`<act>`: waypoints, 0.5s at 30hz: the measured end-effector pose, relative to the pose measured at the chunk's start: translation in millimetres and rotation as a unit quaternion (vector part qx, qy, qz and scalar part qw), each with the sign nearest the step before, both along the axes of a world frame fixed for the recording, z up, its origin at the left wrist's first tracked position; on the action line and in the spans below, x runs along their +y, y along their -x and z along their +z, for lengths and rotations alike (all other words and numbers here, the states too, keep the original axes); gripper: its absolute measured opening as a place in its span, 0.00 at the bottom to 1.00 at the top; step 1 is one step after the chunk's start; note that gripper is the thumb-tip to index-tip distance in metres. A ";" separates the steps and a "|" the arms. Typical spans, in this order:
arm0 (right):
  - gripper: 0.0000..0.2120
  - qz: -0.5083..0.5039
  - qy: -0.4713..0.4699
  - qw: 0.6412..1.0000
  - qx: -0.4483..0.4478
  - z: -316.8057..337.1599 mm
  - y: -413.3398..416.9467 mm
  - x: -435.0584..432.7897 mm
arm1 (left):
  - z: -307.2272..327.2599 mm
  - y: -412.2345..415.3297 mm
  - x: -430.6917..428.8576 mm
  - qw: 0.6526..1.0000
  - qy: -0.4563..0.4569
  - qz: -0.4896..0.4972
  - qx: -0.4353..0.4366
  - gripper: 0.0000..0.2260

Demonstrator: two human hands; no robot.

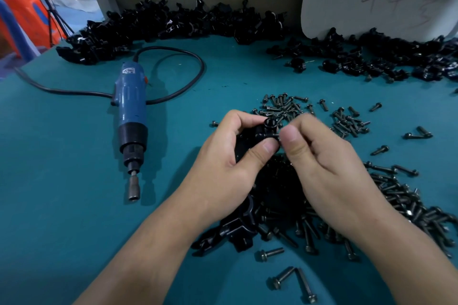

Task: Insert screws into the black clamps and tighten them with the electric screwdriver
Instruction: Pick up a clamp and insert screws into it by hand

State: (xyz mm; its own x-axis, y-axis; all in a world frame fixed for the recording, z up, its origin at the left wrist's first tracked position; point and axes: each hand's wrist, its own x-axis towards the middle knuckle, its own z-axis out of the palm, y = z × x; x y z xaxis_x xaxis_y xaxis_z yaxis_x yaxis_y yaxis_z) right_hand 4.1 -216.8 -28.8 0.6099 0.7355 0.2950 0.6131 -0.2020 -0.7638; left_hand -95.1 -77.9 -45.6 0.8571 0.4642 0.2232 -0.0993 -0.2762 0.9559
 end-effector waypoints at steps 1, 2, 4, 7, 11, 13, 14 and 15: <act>0.11 -0.003 0.004 1.000 -0.013 -0.1 -0.3 -0.1 | -0.2 -0.3 0.3 1.000 -0.001 0.002 0.000 0.12; 0.09 -0.005 0.001 1.000 -0.023 -0.3 -0.1 0.0 | -0.4 -0.3 0.2 1.000 -0.001 0.001 0.000 0.11; 0.10 -0.011 -0.014 1.000 -0.026 -0.7 1.3 1.0 | -0.7 -0.4 -0.8 1.000 0.001 -0.008 0.002 0.11; 0.18 -0.017 -0.031 0.999 -0.010 -2.4 3.8 2.8 | 0.0 0.5 -2.4 1.000 -0.002 -0.021 -0.002 0.10; 0.19 -0.010 -0.022 1.000 0.001 -1.4 3.0 2.8 | 2.4 1.1 0.7 1.000 -0.003 -0.006 -0.011 0.12; 0.13 -0.010 0.004 1.000 -0.024 -1.0 0.6 1.2 | 3.1 0.7 2.1 1.000 0.005 0.001 -0.008 0.13; 0.11 -0.009 0.011 0.999 -0.033 -1.0 -0.1 0.3 | 3.6 0.8 2.0 1.000 0.006 0.001 -0.004 0.14; 0.10 -0.006 0.011 0.999 -0.037 -1.1 -0.1 -0.1 | 4.1 1.1 1.7 1.000 0.003 0.000 -0.001 0.15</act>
